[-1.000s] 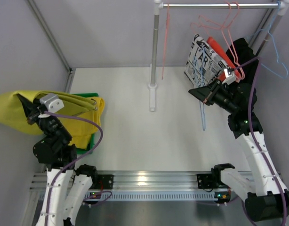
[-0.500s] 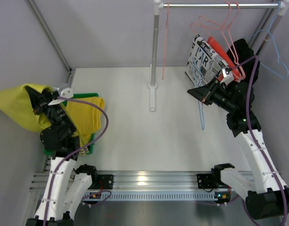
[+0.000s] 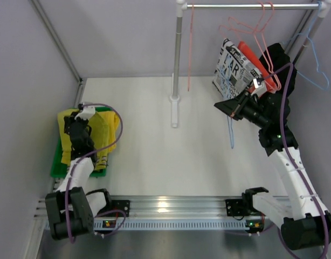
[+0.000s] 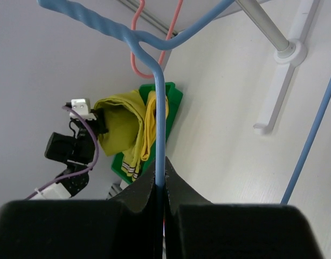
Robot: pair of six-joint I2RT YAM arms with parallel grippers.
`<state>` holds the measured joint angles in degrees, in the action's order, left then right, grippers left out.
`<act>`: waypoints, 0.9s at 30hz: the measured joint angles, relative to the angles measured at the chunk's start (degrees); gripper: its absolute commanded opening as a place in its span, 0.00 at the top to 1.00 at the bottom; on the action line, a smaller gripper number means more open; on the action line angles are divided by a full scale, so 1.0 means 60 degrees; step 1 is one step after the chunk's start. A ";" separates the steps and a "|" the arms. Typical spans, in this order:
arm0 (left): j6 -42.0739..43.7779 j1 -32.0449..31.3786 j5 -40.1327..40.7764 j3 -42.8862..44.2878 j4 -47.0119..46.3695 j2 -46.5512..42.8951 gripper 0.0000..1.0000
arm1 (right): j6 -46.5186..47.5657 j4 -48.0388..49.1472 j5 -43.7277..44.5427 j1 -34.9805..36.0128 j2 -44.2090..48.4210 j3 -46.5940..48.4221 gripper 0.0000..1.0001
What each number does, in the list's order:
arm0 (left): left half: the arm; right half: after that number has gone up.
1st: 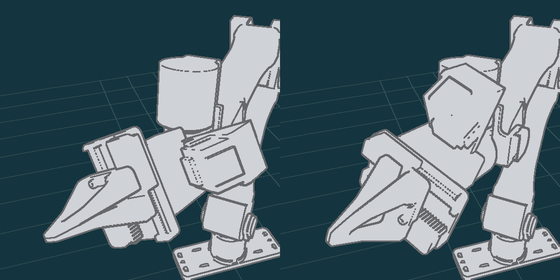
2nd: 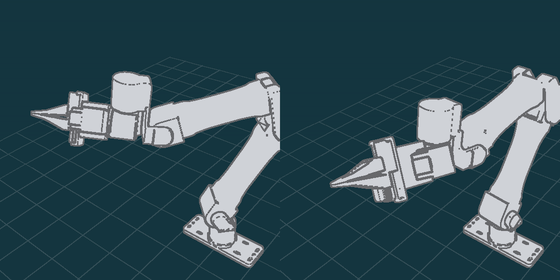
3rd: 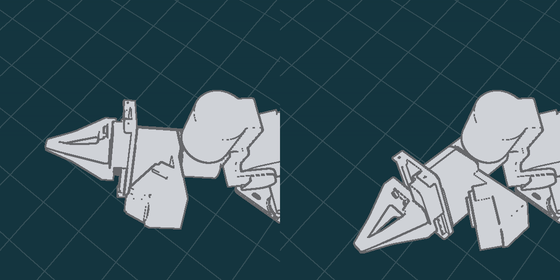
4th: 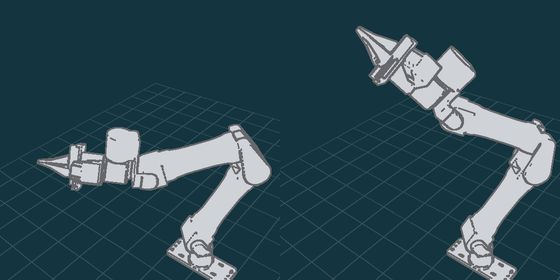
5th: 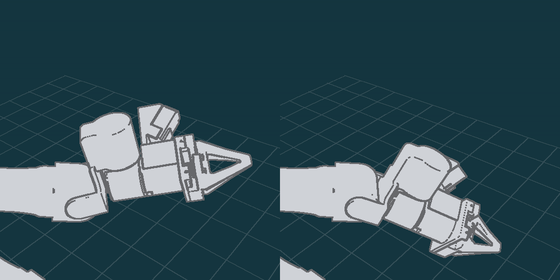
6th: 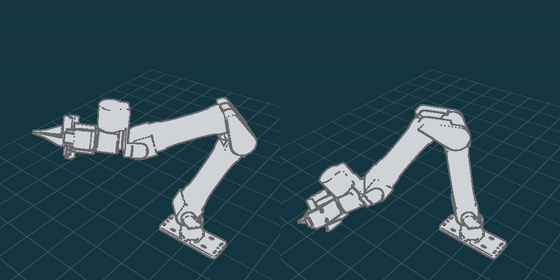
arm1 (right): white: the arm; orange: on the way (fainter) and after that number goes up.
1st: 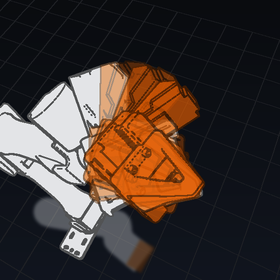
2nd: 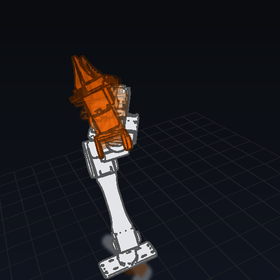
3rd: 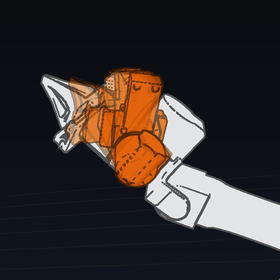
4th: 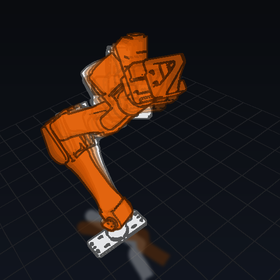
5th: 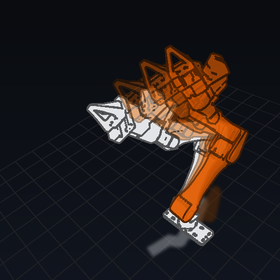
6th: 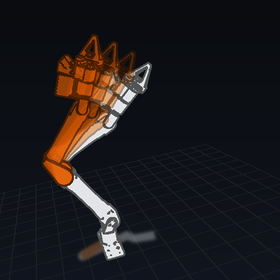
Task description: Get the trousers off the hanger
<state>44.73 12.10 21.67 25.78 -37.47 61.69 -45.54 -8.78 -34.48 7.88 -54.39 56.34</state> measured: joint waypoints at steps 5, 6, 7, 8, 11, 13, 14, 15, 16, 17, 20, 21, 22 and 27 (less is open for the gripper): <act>-0.1803 -0.0015 -0.1621 0.1191 0.1253 -0.0226 1.00 | 0.0007 -0.0004 0.0029 0.0000 -0.0011 -0.0011 1.00; -0.2029 -0.0047 -0.1832 0.1592 0.1563 -0.0186 1.00 | 0.0000 -0.0004 0.0033 0.0000 -0.0025 -0.0015 1.00; -0.2182 -0.0109 -0.1963 0.1953 0.1847 -0.0138 1.00 | -0.0004 -0.0004 0.0040 0.0000 -0.0040 -0.0015 1.00; -0.2288 -0.0226 -0.2029 0.2397 0.2211 -0.0051 1.00 | -0.0007 -0.0004 0.0055 0.0000 -0.0058 -0.0015 1.00; -0.2590 -0.0535 -0.2189 0.3639 0.3439 0.0310 1.00 | 0.0000 -0.0011 0.0076 0.0000 -0.0076 -0.0015 1.00; -0.2776 -0.0616 -0.2331 0.4364 0.4739 0.0532 1.00 | 0.0033 -0.0018 0.0095 0.0000 -0.0073 -0.0015 1.00; -0.2845 -0.0616 -0.2430 0.4594 0.5344 0.0601 1.00 | 0.0080 -0.0047 0.0106 0.0000 -0.0073 -0.0015 1.00; -0.2900 -0.0616 -0.2557 0.4747 0.6018 0.0641 1.00 | 0.0138 -0.0102 0.0127 0.0000 -0.0069 -0.0011 1.00; -0.2947 -0.0605 -0.2736 0.4794 0.6681 0.0641 1.00 | 0.0197 -0.0160 0.0142 0.0000 -0.0066 -0.0011 1.00; -0.2980 -0.0597 -0.2896 0.4794 0.7326 0.0619 1.00 | 0.0313 -0.0248 0.0171 0.0000 -0.0066 0.0000 1.00; -0.3133 -0.0608 -0.3395 0.4550 0.8947 0.0532 0.98 | 0.0641 -0.0685 0.0251 0.0000 -0.0047 0.0106 1.00; -0.3166 -0.0608 -0.3523 0.4433 0.9362 0.0477 0.88 | 0.0743 -0.0787 0.0273 0.0000 -0.0036 0.0146 1.00; -0.3187 -0.0608 -0.3701 0.4291 0.9799 0.0401 0.81 | 0.0852 -0.0903 0.0299 0.0004 -0.0007 0.0189 1.00; -0.3133 -0.0605 -0.4721 0.3960 1.1471 0.0273 0.31 | 0.1399 -0.1402 0.0313 0.0004 0.0204 0.0412 1.00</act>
<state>25.93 8.47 -6.66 49.54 31.35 63.33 -37.15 -17.19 -32.60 7.90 -53.17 58.81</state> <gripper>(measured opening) 0.510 0.003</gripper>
